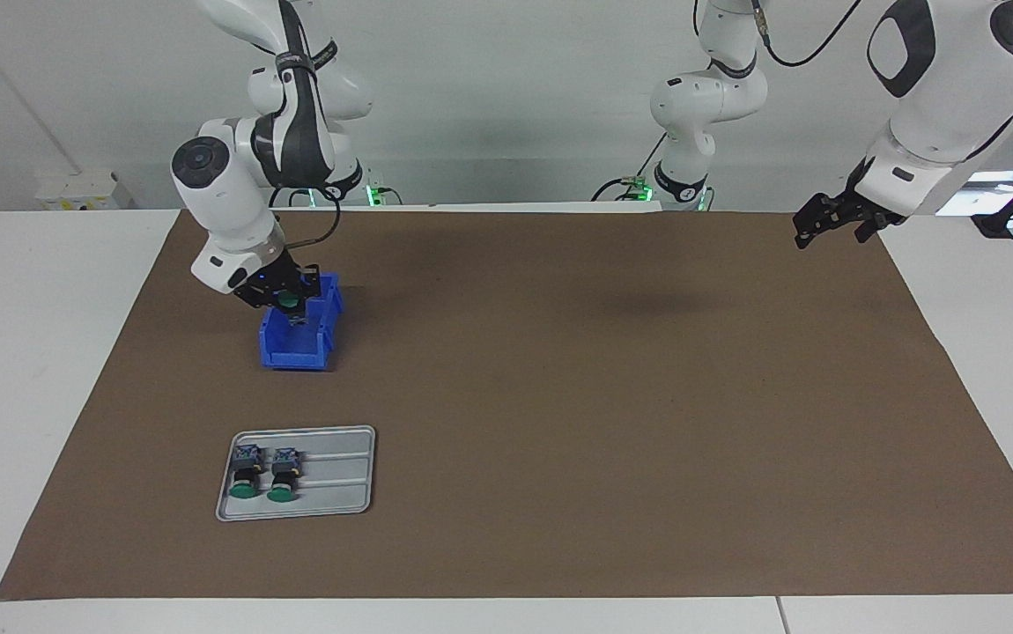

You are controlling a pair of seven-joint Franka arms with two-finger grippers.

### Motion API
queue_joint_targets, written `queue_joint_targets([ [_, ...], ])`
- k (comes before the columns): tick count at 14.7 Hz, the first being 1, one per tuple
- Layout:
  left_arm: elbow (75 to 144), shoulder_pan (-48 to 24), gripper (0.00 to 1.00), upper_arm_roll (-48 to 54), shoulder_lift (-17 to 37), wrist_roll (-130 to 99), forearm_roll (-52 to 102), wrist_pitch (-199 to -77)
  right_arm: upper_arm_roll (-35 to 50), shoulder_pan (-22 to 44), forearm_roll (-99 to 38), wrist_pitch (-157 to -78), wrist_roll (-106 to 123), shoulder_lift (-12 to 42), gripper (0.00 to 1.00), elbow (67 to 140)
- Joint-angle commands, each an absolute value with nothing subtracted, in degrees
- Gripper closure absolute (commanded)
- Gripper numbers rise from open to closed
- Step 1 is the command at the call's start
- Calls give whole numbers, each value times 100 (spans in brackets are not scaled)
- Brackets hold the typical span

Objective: Place and press button with both arms
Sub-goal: 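Carry the green button to the blue bin with the right gripper, then lower the button into the blue bin and open the right gripper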

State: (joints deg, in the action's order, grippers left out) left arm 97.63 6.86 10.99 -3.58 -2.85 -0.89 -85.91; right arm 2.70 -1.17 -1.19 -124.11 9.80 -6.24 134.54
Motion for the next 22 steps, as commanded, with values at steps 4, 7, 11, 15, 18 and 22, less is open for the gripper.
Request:
queue_joint_targets([
  [4,9923,484,0,1081,-492,-290,-167,-8569,343,-229,-202,-12946,967,-483,88,13755],
  [7,9958,492,0,1072,-527,-342,-167,-8569,343,-229,-202,-12937,967,-475,58,13746],
  [11,9958,527,0,1072,-527,-413,-158,-8587,343,-229,-202,-12902,1011,-475,51,13720],
  [15,9958,536,0,1072,-527,-404,-158,-8622,343,-229,-193,-12876,1020,-448,47,13632],
  [18,9958,545,0,1072,-527,-413,-158,-8631,343,-229,-185,-12456,1020,-457,45,13343],
  [22,9949,562,0,1063,-519,-422,-158,-8648,343,-228,-176,-11700,993,-518,27,12728],
])
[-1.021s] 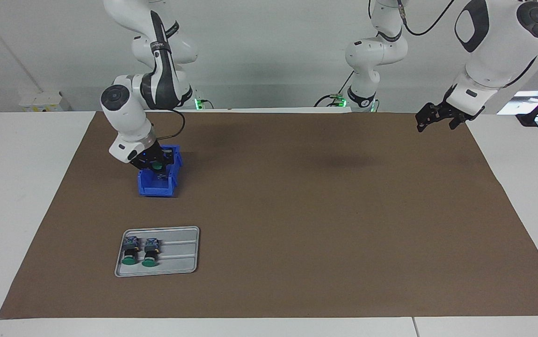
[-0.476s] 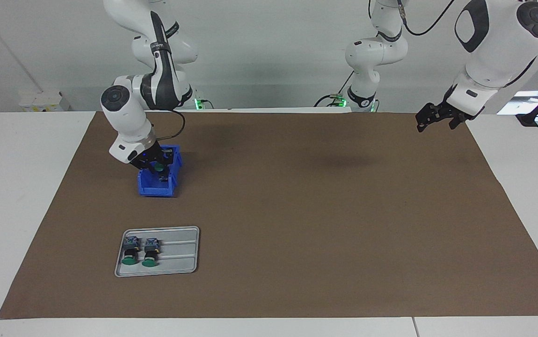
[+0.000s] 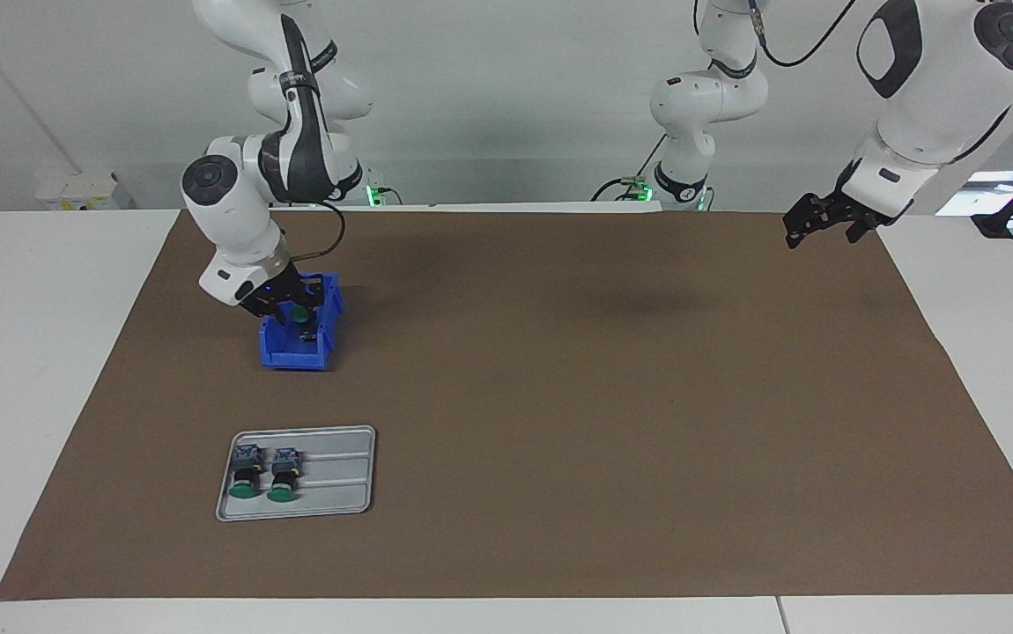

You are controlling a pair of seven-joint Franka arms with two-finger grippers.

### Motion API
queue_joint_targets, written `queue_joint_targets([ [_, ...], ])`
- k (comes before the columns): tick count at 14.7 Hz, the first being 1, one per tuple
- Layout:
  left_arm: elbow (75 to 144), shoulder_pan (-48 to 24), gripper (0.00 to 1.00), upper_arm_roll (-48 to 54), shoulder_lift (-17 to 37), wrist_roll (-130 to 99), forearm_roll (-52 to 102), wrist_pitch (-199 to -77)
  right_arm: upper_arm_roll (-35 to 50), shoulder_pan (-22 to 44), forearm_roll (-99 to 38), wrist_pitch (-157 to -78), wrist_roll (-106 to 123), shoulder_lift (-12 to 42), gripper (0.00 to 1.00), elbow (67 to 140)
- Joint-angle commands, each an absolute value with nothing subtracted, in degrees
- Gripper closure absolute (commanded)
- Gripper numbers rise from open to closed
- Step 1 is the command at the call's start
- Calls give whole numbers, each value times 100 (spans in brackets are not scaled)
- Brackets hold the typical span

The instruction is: Place and press button with both arms

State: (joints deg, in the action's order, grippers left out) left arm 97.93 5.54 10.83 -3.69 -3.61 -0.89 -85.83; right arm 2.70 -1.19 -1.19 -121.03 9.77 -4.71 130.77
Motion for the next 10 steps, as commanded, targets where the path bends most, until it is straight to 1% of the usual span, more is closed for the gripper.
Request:
queue_joint_targets([
  [1,9949,562,0,1063,-519,-422,-158,-8657,343,-229,-184,-11507,993,-527,2,12509],
  [2,9949,562,0,1063,-519,-422,-158,-8657,343,-229,-185,-11253,984,-536,0,12246],
  [4,9932,562,0,1063,-510,-422,-158,-8640,334,-220,-185,-10419,941,-536,0,11351],
  [7,9905,580,0,1028,-501,-413,-158,-8640,325,-264,-53,-9197,547,-379,0,9901],
  [10,9897,694,0,1002,-483,-369,-149,-8675,325,-518,-26,-8615,264,-334,0,9151],
])
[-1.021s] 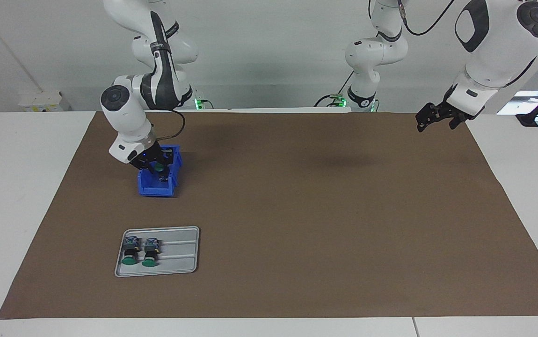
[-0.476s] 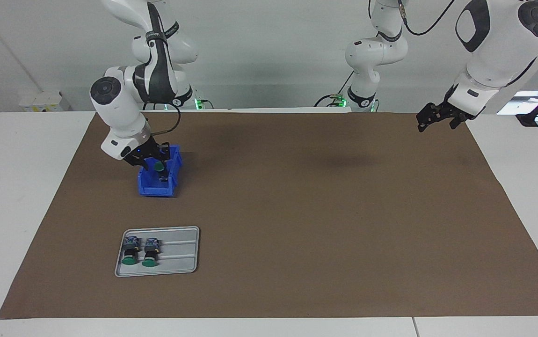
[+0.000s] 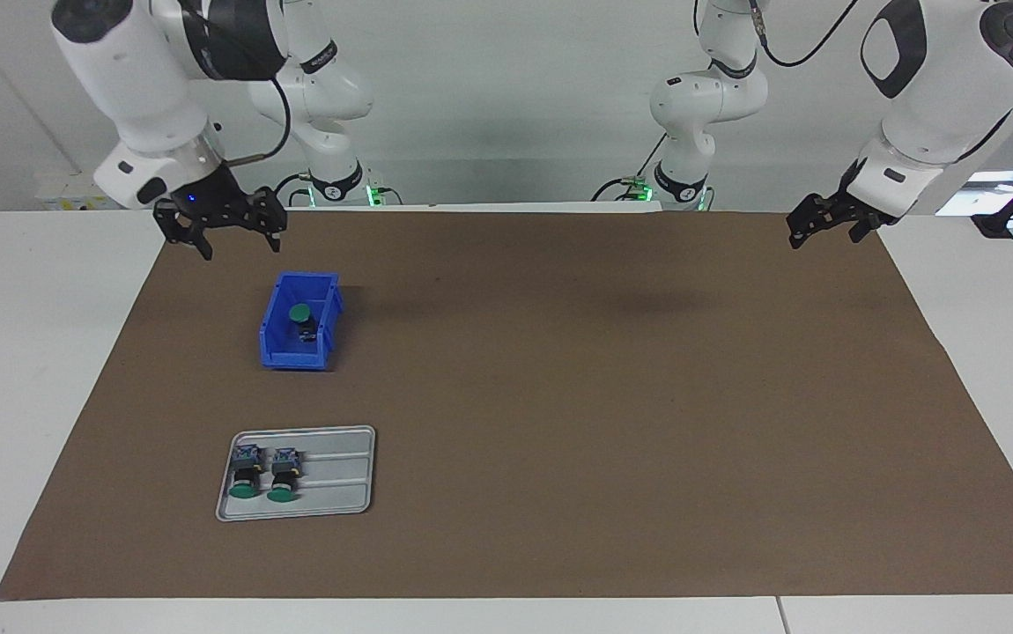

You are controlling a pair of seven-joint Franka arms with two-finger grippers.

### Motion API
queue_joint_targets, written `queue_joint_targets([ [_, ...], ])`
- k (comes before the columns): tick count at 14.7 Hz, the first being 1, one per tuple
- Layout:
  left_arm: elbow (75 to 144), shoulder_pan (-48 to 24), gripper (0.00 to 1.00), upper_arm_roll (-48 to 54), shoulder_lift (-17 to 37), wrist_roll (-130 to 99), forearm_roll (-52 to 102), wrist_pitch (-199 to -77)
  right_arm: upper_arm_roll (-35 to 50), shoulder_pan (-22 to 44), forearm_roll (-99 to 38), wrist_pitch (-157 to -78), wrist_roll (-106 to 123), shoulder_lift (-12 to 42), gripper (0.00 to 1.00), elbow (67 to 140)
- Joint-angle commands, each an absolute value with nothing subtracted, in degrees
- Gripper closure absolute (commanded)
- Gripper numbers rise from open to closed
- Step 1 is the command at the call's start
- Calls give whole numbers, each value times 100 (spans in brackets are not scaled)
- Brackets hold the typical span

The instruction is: Place and press button with both arms

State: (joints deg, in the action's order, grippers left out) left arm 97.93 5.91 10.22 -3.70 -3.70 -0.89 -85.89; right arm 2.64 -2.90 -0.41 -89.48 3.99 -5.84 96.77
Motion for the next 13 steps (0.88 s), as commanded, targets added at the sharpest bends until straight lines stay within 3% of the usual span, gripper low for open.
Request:
queue_joint_targets([
  [1,9888,712,0,993,-483,-352,-149,-8675,334,-606,-79,-8491,255,-212,0,9010],
  [13,9905,651,0,993,-483,-325,-149,-8684,325,-642,149,-8262,202,26,0,8684],
])
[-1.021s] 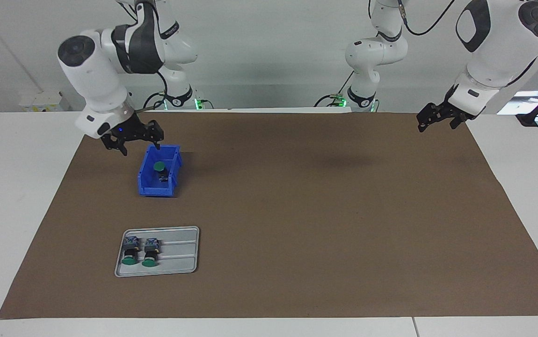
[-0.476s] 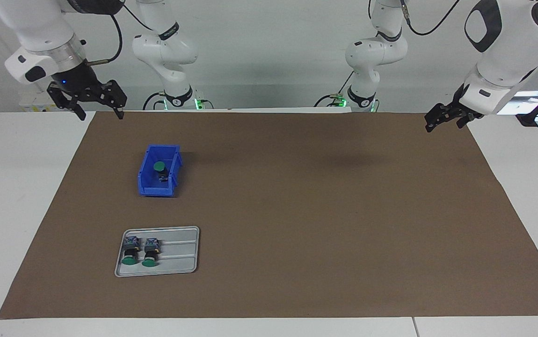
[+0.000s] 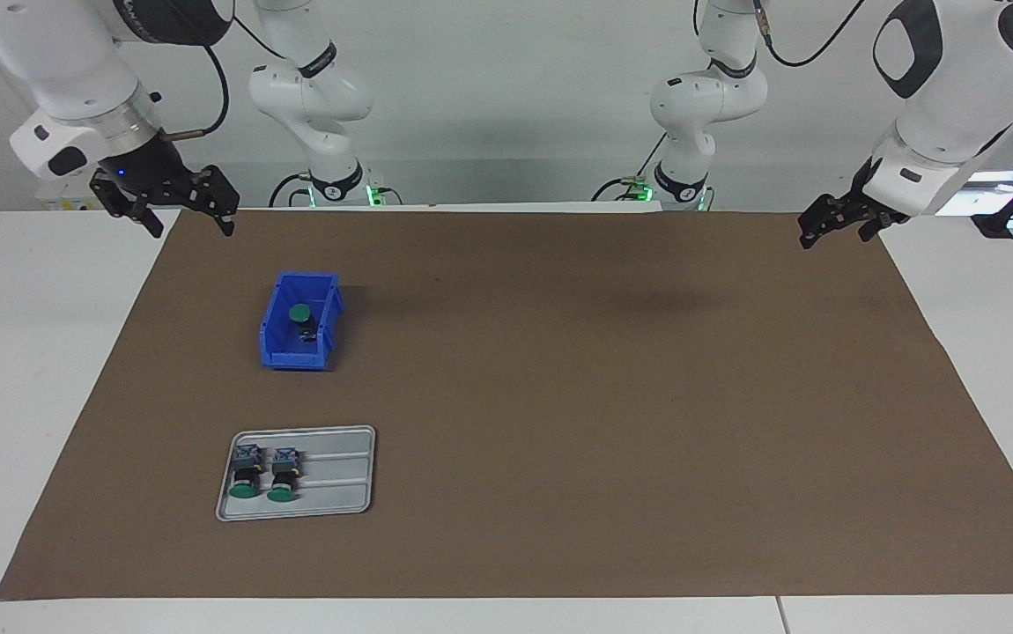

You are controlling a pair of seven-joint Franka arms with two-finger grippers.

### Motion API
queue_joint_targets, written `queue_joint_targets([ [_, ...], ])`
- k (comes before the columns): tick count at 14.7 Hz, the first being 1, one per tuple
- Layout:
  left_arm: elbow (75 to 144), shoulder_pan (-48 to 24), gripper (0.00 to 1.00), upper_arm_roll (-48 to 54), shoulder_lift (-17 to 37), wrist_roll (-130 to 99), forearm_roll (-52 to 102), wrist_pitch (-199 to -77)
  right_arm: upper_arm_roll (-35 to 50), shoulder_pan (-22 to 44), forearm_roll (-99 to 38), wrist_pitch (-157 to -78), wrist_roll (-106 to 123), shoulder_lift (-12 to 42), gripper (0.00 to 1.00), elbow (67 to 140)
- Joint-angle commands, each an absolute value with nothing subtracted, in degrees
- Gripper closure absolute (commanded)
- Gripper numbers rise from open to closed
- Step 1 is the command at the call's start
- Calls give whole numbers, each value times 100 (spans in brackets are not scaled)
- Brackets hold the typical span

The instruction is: Place and press button with both arms

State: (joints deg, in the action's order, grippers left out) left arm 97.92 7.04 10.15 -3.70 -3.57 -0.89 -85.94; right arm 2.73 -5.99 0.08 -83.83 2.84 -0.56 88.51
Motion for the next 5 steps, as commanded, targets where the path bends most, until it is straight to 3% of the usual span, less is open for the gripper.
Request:
queue_joint_targets([
  [1,9931,650,0,984,-492,-316,-149,-8727,334,-624,202,-8253,202,26,0,8684],
  [5,9940,195,0,546,-501,-325,-149,-8745,334,-615,193,-8262,202,26,0,8684],
])
